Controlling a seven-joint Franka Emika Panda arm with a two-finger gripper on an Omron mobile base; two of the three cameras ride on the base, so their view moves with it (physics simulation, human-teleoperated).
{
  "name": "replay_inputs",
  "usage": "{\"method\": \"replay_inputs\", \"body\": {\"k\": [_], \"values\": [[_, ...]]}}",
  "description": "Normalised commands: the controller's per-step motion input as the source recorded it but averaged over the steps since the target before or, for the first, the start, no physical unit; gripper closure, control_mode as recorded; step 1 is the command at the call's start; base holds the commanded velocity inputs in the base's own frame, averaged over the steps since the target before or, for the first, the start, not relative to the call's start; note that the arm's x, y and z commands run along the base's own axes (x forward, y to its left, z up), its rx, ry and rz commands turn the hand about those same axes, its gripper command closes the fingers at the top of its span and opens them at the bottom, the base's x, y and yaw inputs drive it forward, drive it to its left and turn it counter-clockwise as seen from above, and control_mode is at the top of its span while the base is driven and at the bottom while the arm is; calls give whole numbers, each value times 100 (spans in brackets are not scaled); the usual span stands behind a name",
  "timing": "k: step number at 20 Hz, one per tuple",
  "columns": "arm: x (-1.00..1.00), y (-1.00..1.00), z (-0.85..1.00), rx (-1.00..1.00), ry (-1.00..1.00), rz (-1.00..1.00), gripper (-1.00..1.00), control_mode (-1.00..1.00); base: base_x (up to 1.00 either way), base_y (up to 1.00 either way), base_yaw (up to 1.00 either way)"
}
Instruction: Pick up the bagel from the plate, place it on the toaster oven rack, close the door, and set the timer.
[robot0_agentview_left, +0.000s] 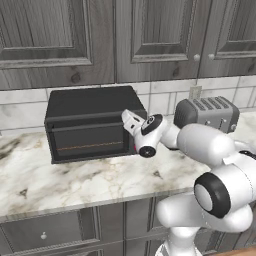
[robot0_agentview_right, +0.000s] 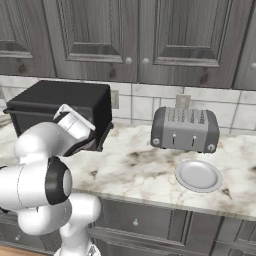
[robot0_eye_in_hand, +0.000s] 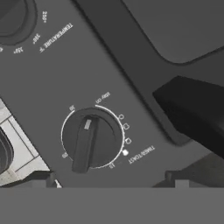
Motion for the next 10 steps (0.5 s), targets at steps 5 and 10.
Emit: {"method": "replay_inputs", "body": {"k": [5,10], "values": [[-10,19,-44,-10,7,-1,-100,-100,0,0,0],[-56,0,-33,0,0,-12,-100,-100,0,0,0]]}}
